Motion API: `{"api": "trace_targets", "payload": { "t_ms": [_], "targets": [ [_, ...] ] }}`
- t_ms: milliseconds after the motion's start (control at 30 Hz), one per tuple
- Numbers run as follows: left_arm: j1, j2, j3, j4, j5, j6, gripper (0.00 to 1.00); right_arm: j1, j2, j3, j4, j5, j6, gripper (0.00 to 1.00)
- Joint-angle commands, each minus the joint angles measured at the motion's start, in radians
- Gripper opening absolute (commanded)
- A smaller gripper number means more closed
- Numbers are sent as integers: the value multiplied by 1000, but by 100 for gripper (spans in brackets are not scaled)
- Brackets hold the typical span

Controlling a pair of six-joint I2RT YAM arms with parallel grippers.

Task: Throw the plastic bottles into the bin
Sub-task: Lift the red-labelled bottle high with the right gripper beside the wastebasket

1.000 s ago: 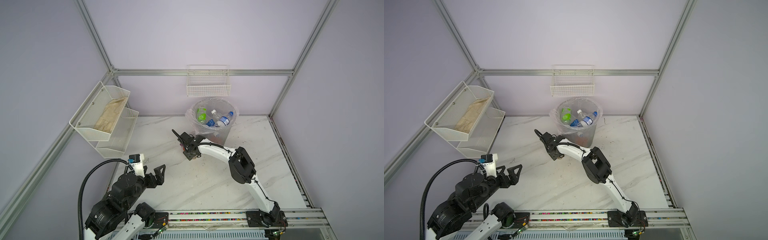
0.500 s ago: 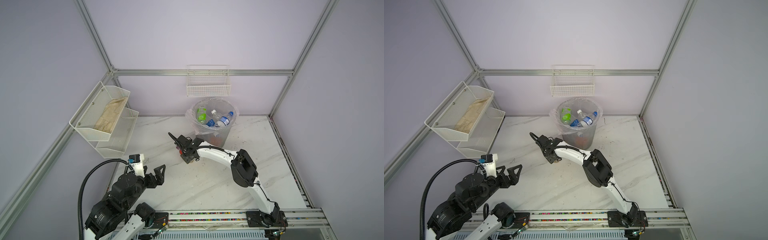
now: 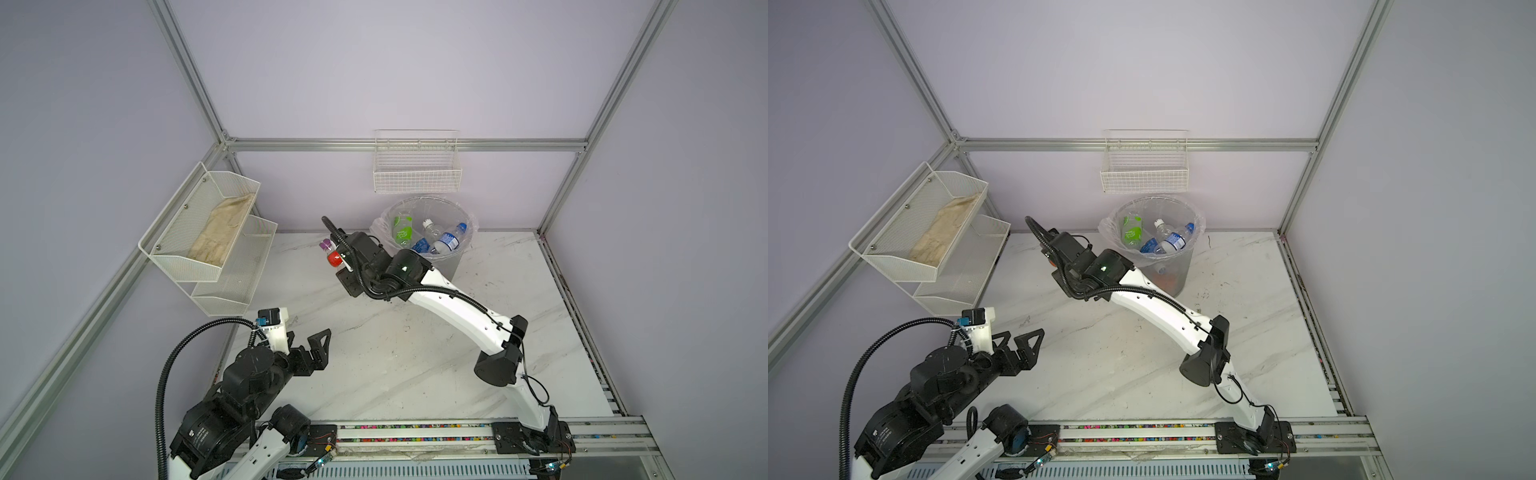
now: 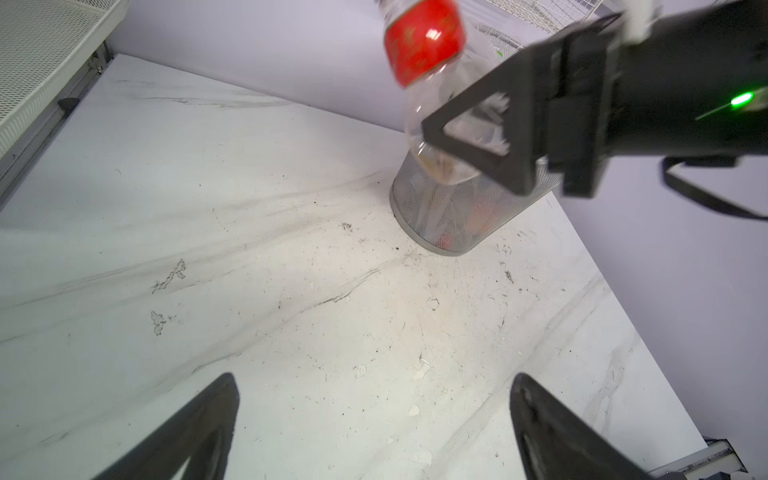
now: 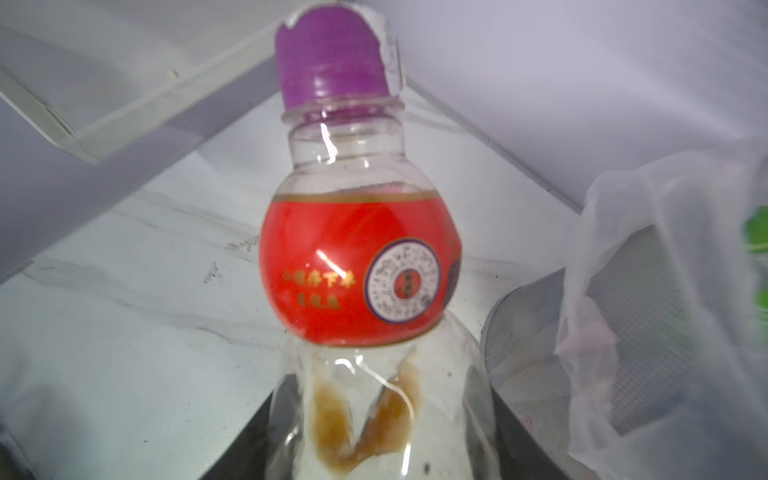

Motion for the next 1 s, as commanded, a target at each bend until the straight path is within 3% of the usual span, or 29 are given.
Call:
{"api": "trace_targets", "payload": {
  "t_ms": [0,167,400,700,967],
  "targets": [
    [-2,0,55,15,8,-18,100,31,-154,16,28,-28,0,40],
    [-1,20,85,36,56,-8,100,95,-364,-66,206,-31,5,40],
    [-2,61,194,83,144,8,100,103,-544,-116,282,-25,72,40],
    [-1,77,196,182,299,16,100,103,-886,-455,474,232,82,39],
    [-2,104,164,254,360,-1,100,103,-935,-559,458,343,94,39]
  ]
}}
